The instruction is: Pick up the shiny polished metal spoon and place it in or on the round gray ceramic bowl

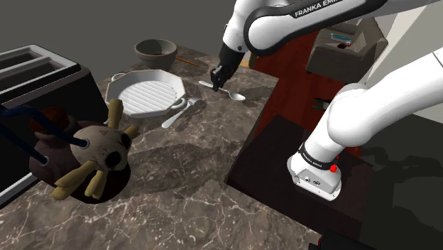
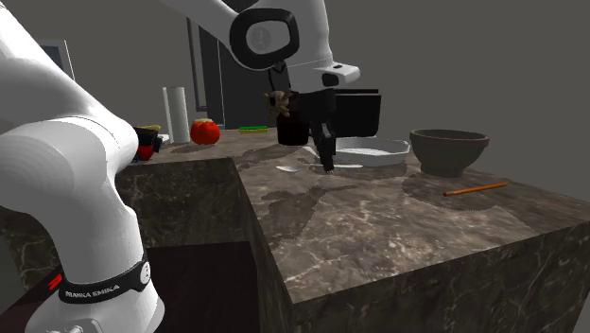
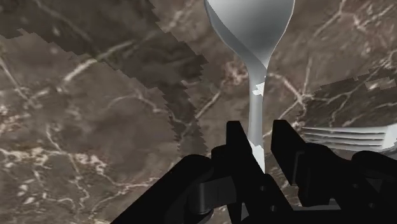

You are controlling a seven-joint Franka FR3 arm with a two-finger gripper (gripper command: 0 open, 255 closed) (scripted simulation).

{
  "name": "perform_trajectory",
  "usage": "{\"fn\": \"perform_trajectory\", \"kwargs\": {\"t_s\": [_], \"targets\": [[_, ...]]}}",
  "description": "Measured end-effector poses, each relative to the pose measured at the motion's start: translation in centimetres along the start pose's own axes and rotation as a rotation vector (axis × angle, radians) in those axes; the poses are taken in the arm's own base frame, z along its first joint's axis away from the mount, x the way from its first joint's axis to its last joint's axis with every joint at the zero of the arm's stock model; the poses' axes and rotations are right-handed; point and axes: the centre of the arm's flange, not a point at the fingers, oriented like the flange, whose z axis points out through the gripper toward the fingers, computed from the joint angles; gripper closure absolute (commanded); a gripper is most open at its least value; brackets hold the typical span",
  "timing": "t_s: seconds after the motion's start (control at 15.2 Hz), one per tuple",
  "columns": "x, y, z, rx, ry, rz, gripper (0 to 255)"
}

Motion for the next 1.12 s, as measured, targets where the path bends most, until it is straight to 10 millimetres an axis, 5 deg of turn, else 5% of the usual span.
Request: {"fn": "perform_trajectory", "kwargs": {"t_s": [1.12], "targets": [[1.9,-1.0,-8.8,0.0,0.0,0.0,255]]}}
